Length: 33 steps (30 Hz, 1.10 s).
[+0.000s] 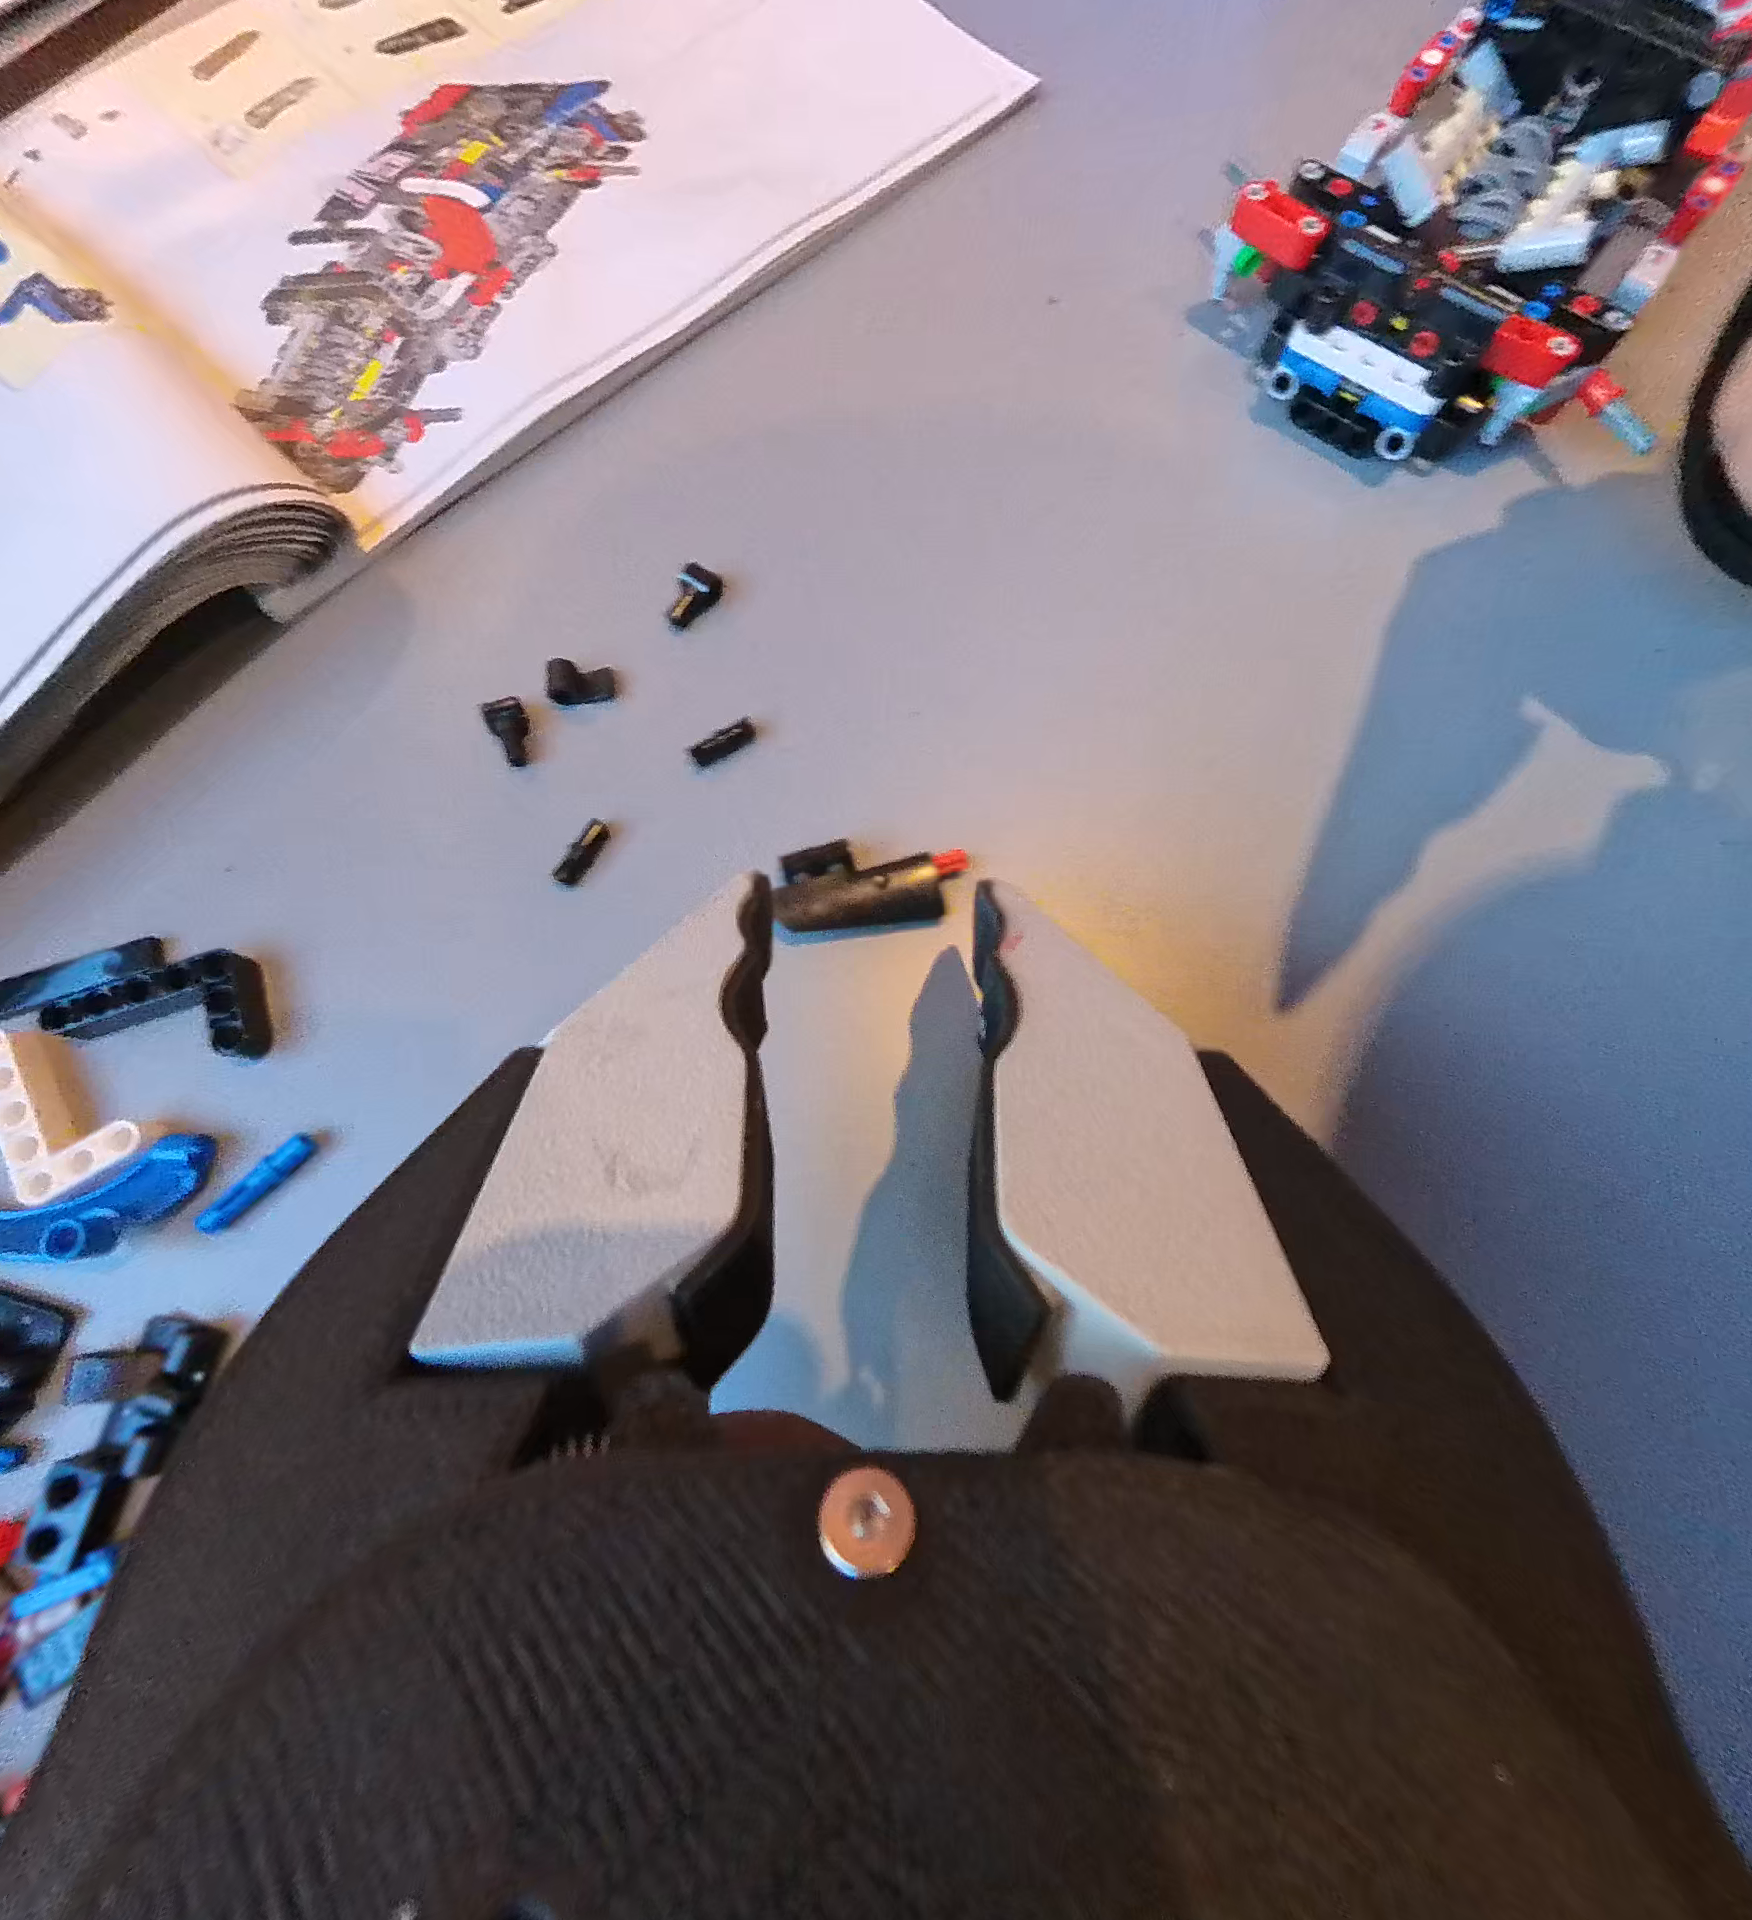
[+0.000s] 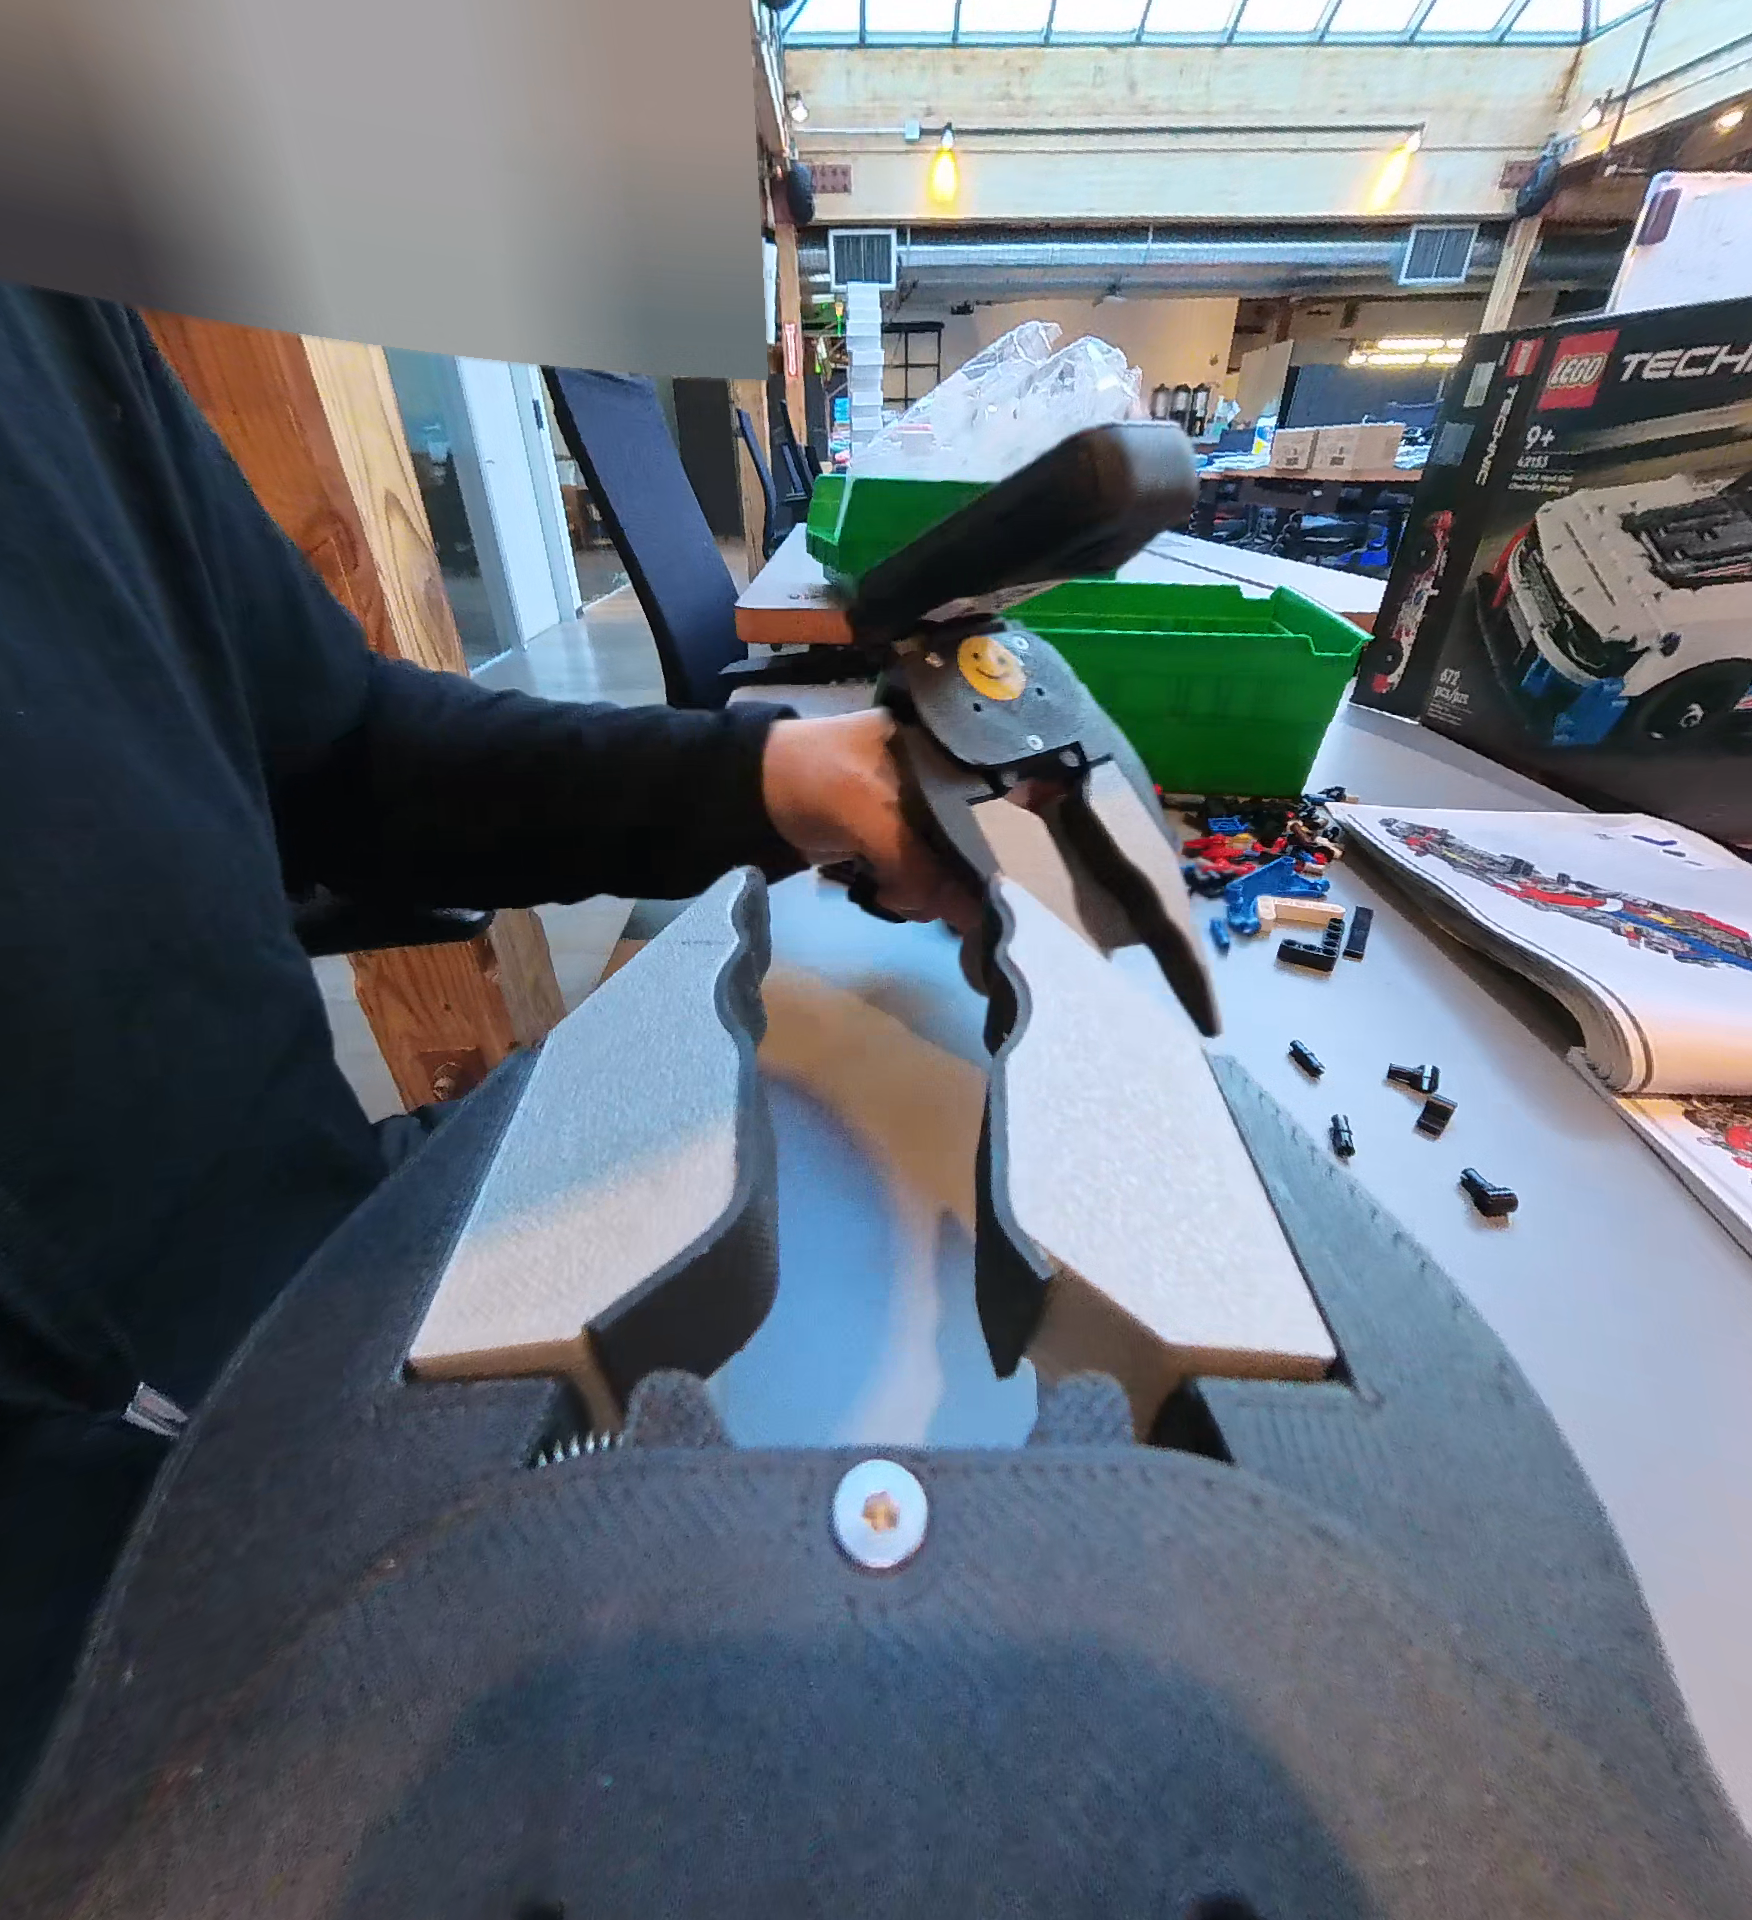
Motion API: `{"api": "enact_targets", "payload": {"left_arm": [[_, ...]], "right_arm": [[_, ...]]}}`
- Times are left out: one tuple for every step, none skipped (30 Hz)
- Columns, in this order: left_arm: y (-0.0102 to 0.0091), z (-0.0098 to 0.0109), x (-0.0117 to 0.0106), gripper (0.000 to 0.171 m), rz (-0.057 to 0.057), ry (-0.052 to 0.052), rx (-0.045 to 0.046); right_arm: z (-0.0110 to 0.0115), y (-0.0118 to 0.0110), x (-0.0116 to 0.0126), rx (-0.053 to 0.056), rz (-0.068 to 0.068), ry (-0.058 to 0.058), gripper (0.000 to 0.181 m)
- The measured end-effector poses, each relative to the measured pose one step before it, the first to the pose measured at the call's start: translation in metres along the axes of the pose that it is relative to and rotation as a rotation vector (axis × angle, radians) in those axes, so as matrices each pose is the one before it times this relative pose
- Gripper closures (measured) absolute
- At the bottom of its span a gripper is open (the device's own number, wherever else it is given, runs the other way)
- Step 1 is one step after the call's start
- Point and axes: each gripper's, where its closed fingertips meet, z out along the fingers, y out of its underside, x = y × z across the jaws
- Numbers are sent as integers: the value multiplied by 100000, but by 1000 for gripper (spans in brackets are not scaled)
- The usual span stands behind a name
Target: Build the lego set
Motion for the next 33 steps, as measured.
{"api": "enact_targets", "payload": {"left_arm": [[101, 250, -527, 135, -525, 471, -791], [257, 328, -418, 134, -110, 691, -1603], [298, 353, -228, 134, 361, 941, -1646], [214, 334, 123, 134, 729, 2048, -1230], [119, 266, 294, 135, 713, 2135, -695], [116, 232, 303, 136, 371, 1467, -717], [160, 199, 296, 137, -24, 794, -1023], [38, 115, 214, 136, -195, -100, -208], [19, -16, 411, 139, 256, 881, -135], [31, -9, 348, 138, 39, 329, -183], [67, -36, 305, 138, 89, -85, -241], [79, -51, 253, 138, 315, -432, -177], [88, -84, 173, 137, 458, -960, -33], [74, -129, 110, 137, 249, -1246, 153], [27, -167, 115, 137, -121, -959, 474], [-87, -228, 112, 137, -464, -939, 1361], [-243, -275, 41, 137, -884, -1320, 2495], [-422, -307, -142, 137, -1540, -2487, 3929], [-548, -340, -367, 136, -2617, -4135, 5438], [-464, -386, -444, 134, -3137, -4800, 5408], [-216, -474, -91, 134, -2597, -2626, 4147], [7, -551, 69, 133, -1861, -1658, 2974], [118, -673, -46, 133, -1083, -2632, 2348], [145, -753, -29, 133, -875, -2569, 2178], [36, -798, 106, 133, -817, -1824, 2444], [-92, -814, 186, 133, 573, -1538, 2912], [-65, -738, 187, 134, 1867, -1886, 2502], [-29, -622, 270, 134, 2386, -1343, 2087], [-82, -507, 358, 135, 2375, -464, 1803], [-90, -364, 398, 136, 1888, 162, 1365], [-17, -199, 407, 136, 1085, 604, 476], [14, -68, 361, 136, 655, 496, 44], [-15, -1, 304, 136, 843, 313, 64]], "right_arm": [[-8, -24, -36, -107, -504, 12, 144], [3, 11, -35, -288, -590, 77, 143], [13, 39, -19, -415, -633, 130, 143], [4, 31, -12, -369, -640, 124, 143], [-15, -5, -6, -188, -583, 180, 143], [-30, -39, 10, -20, -447, 188, 144], [-36, -55, 11, 93, -266, 161, 144], [-66, -73, 20, 227, -101, 81, 144], [-63, -118, 7, 398, -1, 55, 144], [-64, -111, 15, 423, 38, 63, 144], [-52, -82, 5, 286, 33, 27, 144], [-43, -79, -7, 192, -80, 1, 144], [-33, -76, -43, 165, -253, 4, 144], [-30, -83, -47, 136, -404, 36, 144], [-39, -80, -29, 106, -553, 172, 144], [-41, -78, -4, 90, -623, 314, 144], [-42, -104, 21, 129, -518, 394, 144], [-75, -114, 50, 205, -340, 458, 144], [-81, -121, 83, 184, -205, 615, 144], [-101, -128, 119, 95, -227, 726, 144], [-108, -124, 144, 129, -485, 788, 144], [-113, -110, 149, 158, -771, 834, 144], [-107, -92, 149, 103, -829, 780, 143], [-84, -53, 163, -85, -612, 861, 141], [-50, -20, 190, -297, -393, 1091, 141], [-59, -59, 104, -30, -403, 572, 140], [-31, -112, -3, 474, -251, 50, 139], [-7, -97, -22, 595, 84, -67, 138], [42, 22, -63, 83, 343, -376, 137], [103, 158, -83, -549, 393, -595, 135], [117, 219, -59, -772, 242, -462, 133], [117, 222, -7, -809, -7, -153, 132], [105, 243, 11, -915, -283, 70, 131]]}}
